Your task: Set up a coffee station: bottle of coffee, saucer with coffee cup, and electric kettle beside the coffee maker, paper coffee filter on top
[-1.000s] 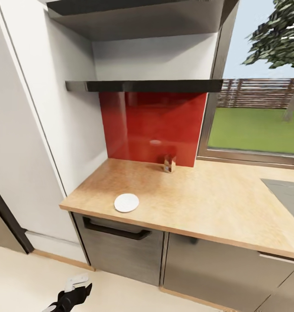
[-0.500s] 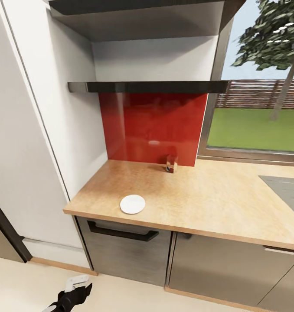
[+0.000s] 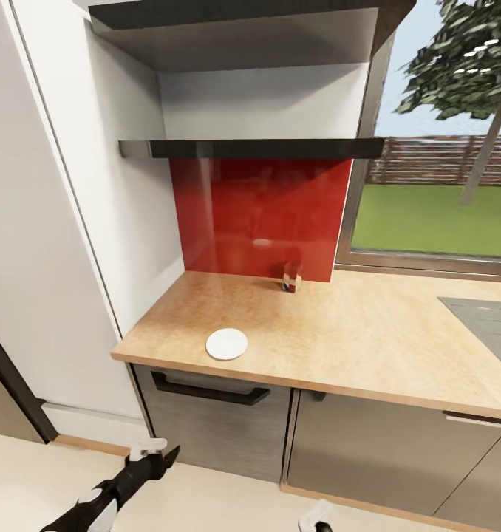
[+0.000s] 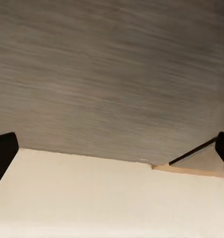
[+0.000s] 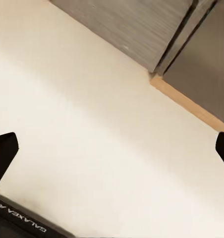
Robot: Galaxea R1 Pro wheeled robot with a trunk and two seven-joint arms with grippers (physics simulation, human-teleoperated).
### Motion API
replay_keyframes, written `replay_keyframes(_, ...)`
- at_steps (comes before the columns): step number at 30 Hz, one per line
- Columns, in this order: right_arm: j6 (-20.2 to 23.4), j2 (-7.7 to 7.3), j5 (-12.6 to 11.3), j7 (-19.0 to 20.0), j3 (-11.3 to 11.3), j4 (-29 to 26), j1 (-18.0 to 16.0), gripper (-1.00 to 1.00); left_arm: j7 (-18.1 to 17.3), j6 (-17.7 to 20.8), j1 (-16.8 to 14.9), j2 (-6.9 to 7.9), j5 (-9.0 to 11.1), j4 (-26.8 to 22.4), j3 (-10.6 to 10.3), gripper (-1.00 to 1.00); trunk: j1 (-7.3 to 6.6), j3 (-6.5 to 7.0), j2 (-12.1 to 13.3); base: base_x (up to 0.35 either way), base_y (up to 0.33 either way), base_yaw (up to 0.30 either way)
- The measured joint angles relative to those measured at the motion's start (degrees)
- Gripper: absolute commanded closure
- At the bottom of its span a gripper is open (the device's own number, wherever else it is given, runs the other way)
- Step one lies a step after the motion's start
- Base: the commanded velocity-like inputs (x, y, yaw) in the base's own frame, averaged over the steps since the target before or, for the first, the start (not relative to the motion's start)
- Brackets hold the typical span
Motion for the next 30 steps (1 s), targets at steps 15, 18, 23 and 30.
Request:
replay_keyframes(15, 12.12, 0.23, 2.44, 1.48, 2.83, -34.84, 0.00, -1.00, -44.52, 12.46, -0.02, 13.98, 0.73, -13.00, 10.78, -1.00, 0.00, 0.01, 0.00, 0.000, 0.000, 0.000)
replay_keyframes(18, 15.50, 0.29, 2.34, 1.73, 0.43, -42.66, -0.05, -1.00, -45.10, 23.47, -0.06, 14.89, 0.41, -24.79, 15.70, -1.00, -0.01, 0.02, 0.00, 0.000, 0.000, 0.000)
replay_keyframes(23, 20.33, 0.42, 2.13, 1.81, -3.66, -49.36, -0.08, -1.00, -45.02, 31.50, -0.02, 15.08, 0.30, -32.77, 18.69, -1.00, 0.00, 0.01, 0.00, 0.000, 0.000, 0.000)
replay_keyframes(30, 27.79, 0.19, -7.97, 1.82, -13.06, -59.33, -4.52, -1.00, -36.78, 44.94, -0.02, 14.66, 0.43, -47.99, 19.53, -1.00, 0.00, 0.01, 0.00, 0.000, 0.000, 0.000)
